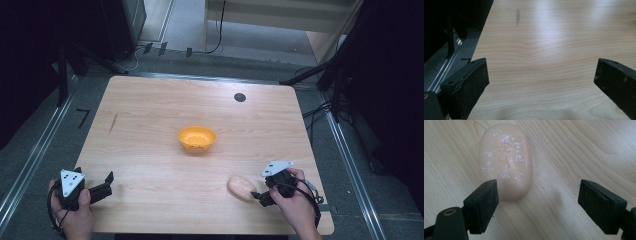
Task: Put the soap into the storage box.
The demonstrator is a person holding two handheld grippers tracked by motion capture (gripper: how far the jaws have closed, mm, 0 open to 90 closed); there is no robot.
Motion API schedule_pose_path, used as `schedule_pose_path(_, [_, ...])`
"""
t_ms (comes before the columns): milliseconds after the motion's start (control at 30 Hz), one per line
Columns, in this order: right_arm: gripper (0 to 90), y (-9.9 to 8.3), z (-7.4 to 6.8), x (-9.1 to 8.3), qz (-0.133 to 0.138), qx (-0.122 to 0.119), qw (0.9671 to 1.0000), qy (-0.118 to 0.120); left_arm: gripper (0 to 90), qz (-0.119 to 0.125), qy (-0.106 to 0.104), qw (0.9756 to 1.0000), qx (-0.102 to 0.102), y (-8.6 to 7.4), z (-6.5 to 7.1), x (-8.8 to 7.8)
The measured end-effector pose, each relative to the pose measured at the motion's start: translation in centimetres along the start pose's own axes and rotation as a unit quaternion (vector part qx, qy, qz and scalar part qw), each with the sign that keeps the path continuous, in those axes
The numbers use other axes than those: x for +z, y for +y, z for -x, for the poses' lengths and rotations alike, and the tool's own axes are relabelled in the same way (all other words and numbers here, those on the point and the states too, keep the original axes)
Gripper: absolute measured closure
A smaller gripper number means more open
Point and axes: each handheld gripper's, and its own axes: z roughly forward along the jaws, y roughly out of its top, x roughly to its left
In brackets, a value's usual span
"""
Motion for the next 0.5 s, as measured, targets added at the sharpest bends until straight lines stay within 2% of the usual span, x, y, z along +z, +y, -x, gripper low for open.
schedule_pose_path(500, [17.5, 1.4, -0.5, 0.6, -0.010, -0.012, 0.9998, 0.010, 0.0, 0.001, -0.001, 1.0000, -0.001, 0.0, -0.1, 0.0])
